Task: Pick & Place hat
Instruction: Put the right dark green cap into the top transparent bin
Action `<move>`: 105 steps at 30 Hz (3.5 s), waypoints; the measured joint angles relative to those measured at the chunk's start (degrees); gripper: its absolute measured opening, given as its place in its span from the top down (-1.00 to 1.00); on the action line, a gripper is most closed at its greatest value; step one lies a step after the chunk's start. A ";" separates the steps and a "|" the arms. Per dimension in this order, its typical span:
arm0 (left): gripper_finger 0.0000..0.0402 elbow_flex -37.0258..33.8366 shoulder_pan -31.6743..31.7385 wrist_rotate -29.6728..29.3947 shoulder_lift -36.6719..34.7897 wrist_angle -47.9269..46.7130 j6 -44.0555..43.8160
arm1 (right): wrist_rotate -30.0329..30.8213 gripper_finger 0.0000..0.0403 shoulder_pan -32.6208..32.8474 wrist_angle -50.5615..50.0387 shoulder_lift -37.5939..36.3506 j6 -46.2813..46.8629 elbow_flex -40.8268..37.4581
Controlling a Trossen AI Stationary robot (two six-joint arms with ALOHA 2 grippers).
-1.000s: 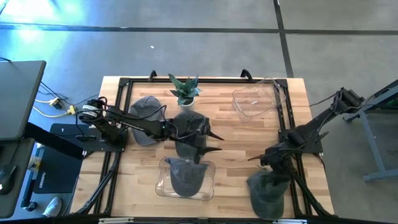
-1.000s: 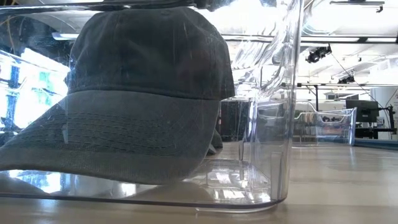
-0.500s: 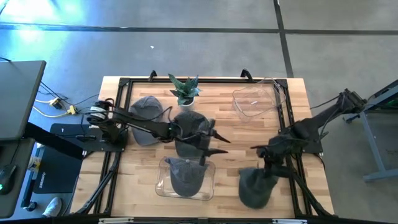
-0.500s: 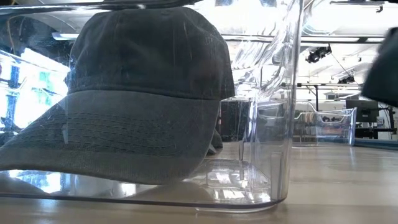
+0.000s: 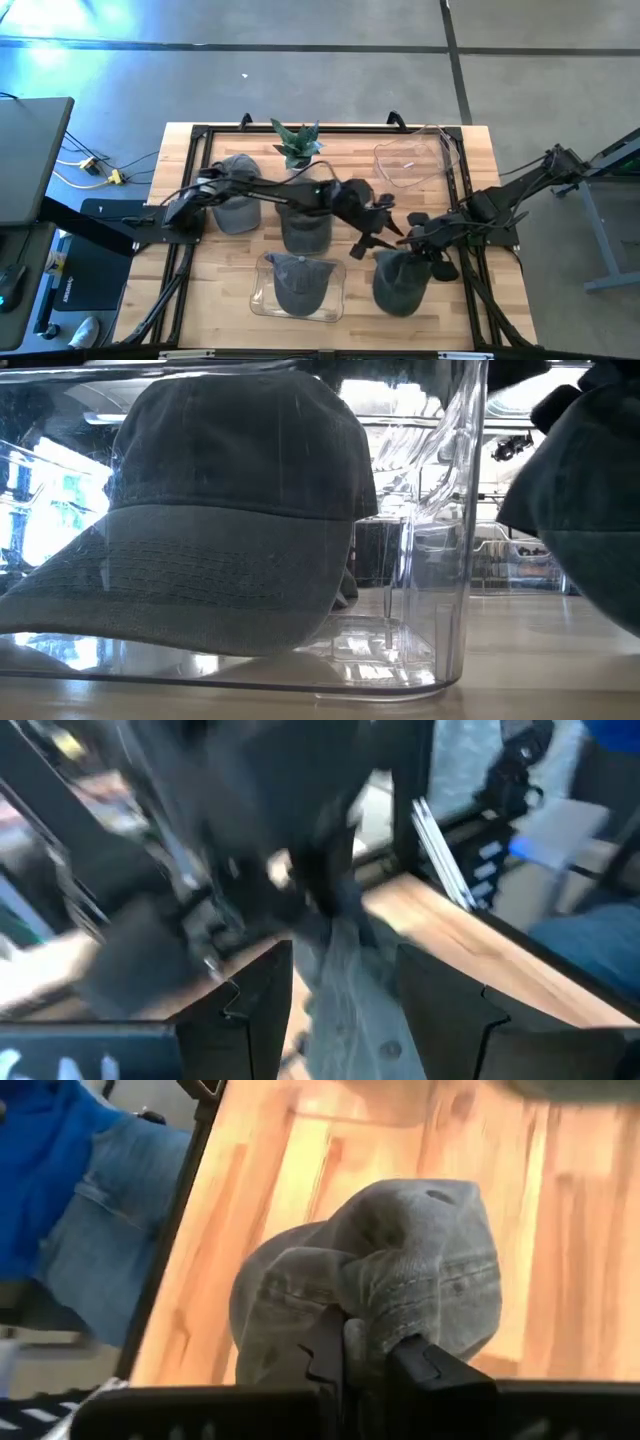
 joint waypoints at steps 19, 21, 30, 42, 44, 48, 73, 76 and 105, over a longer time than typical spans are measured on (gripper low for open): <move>0.14 3.54 1.00 12.11 3.17 -2.09 -7.26 | 8.80 0.86 1.93 -1.25 0.21 -6.36 6.41; 0.14 3.52 0.90 16.01 3.15 -3.66 -6.30 | 9.00 0.82 1.93 -1.87 0.24 -5.67 6.40; 0.14 3.45 0.82 20.82 3.15 -5.53 -4.54 | 8.93 0.89 1.93 -3.63 0.63 -4.18 6.40; 0.14 3.43 0.27 12.14 3.15 -1.71 -11.77 | 11.75 0.89 1.93 -3.63 0.65 -1.43 6.37; 0.14 3.43 -0.09 8.56 3.15 -1.76 -11.79 | 11.68 0.90 1.93 -3.61 0.65 -1.42 6.35; 0.14 3.43 -0.38 4.44 3.09 -1.90 -11.79 | 11.63 0.82 1.93 -3.01 0.64 -1.41 6.29; 0.53 3.43 -0.29 5.51 3.02 -5.54 -7.17 | 6.31 0.86 1.91 3.34 0.67 -4.99 6.27; 0.67 3.43 -0.23 11.72 3.04 -6.03 -3.90 | 6.60 0.90 1.91 2.70 0.67 -5.06 6.27; 0.99 3.39 0.79 16.37 1.83 -18.62 1.78 | -9.52 -0.05 3.66 10.99 -1.66 3.67 -9.10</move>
